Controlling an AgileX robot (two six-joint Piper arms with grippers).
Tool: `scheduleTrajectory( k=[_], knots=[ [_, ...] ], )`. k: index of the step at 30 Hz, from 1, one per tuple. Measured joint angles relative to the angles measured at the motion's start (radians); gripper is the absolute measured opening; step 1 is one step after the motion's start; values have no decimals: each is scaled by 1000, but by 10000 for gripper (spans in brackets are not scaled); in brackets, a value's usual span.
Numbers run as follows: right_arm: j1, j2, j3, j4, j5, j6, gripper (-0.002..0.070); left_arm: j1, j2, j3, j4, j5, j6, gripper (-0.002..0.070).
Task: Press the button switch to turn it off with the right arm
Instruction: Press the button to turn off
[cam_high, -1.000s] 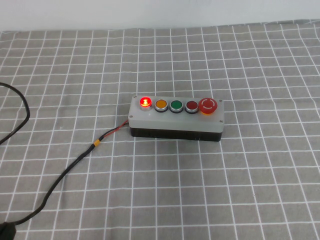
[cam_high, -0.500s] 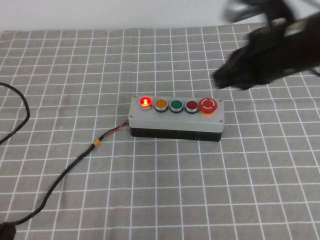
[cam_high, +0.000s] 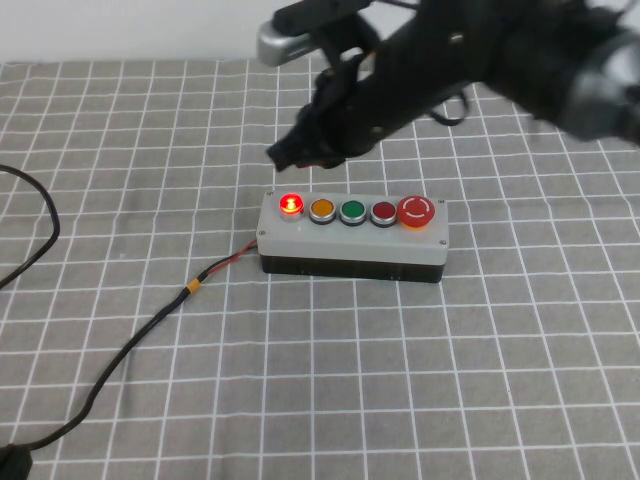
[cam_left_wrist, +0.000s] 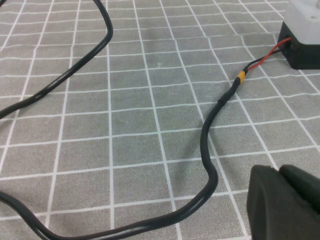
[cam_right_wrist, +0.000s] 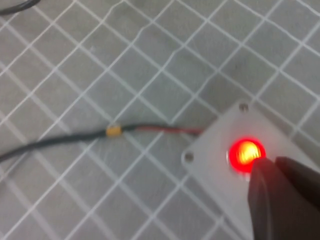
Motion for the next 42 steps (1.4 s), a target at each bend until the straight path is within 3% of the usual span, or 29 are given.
scheduleTrajectory(
  k=[7,16,33,42],
  knots=[
    [1,182,-152,-4,6,5,-16,0,0,0,0,0,0,-3],
    [2,266,-173,-26,-10,23,-16,0,0,0,0,0,0,-3],
    [2,306,-211,-21,8,59,-16,0,0,0,0,0,0,-3],
    [2,168,-203,-52,22,59,-16,0,0,0,0,0,0,-3]
  ],
)
